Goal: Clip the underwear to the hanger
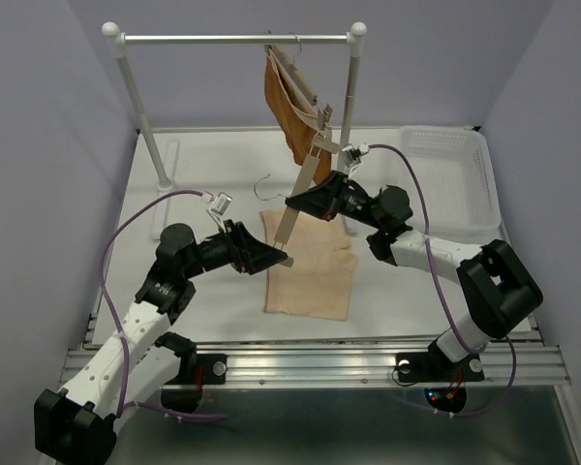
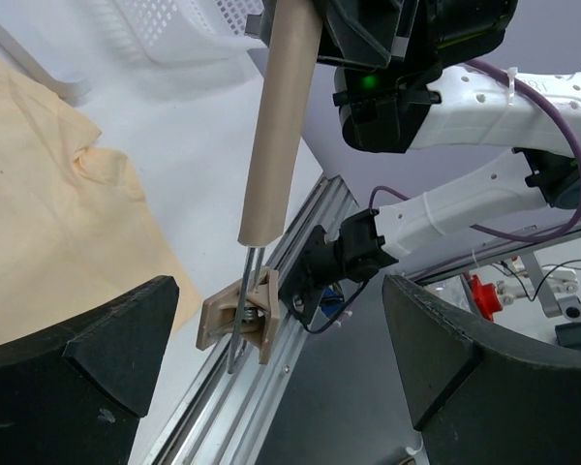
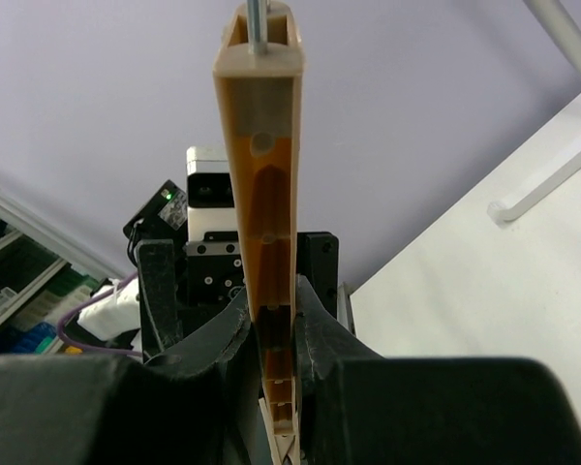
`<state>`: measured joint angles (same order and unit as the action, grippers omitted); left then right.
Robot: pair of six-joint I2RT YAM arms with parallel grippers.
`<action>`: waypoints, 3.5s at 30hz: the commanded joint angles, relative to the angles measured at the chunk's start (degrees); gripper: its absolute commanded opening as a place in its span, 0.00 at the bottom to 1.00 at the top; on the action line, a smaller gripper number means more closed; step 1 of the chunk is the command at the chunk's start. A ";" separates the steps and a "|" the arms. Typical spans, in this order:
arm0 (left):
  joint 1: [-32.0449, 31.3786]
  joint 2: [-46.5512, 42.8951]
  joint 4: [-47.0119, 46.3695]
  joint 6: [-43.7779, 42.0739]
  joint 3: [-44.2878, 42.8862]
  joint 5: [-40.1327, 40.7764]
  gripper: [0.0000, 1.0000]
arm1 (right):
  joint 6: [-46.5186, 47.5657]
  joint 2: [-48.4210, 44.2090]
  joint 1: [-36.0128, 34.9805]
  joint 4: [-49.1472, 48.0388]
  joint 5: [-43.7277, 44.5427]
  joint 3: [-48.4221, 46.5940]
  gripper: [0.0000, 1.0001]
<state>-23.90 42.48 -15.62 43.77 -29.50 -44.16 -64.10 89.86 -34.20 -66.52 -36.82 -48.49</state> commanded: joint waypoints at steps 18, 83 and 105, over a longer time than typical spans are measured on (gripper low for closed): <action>-0.45 0.94 -6.18 -0.26 -0.04 -1.54 0.86 | 2.40 1.45 -0.08 -1.15 7.90 -3.10 0.01; -0.53 -3.10 -3.54 0.97 0.84 5.84 0.63 | 8.37 0.22 -0.08 11.33 9.57 -2.84 0.01; -0.53 -5.22 -3.55 2.81 3.04 11.98 0.00 | 12.32 -0.04 -0.08 18.26 5.62 -5.47 0.70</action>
<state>-24.29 38.02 -14.57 45.87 -25.87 -35.57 -58.48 90.87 -34.57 -53.30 -29.93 -51.37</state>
